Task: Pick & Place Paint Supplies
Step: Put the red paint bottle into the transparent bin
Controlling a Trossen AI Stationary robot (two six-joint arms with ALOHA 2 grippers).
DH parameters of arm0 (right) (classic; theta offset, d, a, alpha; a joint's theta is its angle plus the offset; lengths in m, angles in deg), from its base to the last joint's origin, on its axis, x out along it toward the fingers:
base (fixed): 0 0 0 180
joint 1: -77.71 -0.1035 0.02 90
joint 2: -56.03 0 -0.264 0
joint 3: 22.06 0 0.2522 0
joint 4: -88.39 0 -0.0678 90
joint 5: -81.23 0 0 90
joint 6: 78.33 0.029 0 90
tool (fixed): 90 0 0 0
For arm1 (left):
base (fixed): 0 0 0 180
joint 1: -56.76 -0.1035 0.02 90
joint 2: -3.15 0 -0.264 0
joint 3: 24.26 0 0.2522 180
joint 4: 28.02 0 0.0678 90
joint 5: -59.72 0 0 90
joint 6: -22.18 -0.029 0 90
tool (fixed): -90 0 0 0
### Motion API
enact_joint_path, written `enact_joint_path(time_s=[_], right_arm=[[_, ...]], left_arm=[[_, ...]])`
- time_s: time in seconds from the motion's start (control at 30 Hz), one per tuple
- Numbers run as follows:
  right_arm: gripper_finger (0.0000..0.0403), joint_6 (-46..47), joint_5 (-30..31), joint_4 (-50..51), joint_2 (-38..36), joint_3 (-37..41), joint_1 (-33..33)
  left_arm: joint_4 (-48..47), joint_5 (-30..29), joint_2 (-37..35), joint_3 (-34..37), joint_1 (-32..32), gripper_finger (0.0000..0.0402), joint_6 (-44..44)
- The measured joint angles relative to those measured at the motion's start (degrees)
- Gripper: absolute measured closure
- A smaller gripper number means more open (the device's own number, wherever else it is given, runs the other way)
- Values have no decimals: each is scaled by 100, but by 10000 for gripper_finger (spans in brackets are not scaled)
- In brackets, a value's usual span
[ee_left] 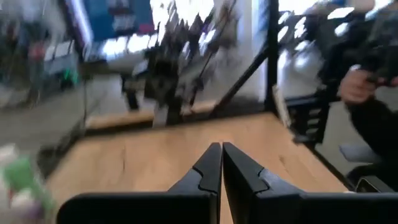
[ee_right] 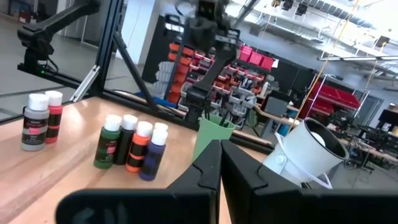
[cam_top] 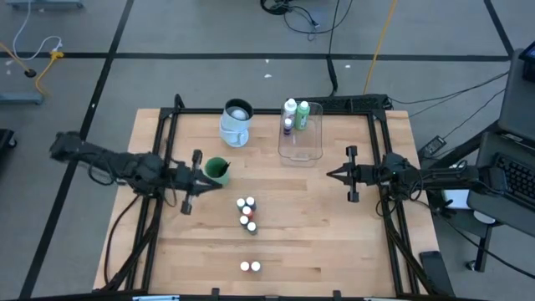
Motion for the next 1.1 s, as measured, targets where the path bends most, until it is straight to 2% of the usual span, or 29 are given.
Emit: enact_joint_path(time_s=[0.1,0.23,0.4,0.53,0.73,0.9,1.1], right_arm=[[399,0,0,0,0,1,0],[399,15,0,0,0,2,0],[399,185,0,13,0,5,0],[399,192,2,69,0,5,0],[399,205,2,139,1,9,0],[399,339,2,147,2,9,0],[399,334,2,195,0,9,0]], left_arm=[[-1158,-895,619,-907,476,382,812],[-2042,-1118,1525,-1741,1045,382,1058],[-2691,-1038,2588,-2536,1609,382,1106],[-3326,-927,3388,-3175,1849,382,1700],[-3754,-155,4458,-3869,2013,373,2202],[-3741,600,5199,-4225,2004,318,2768],[-3730,412,5701,-4472,2001,211,2752]])
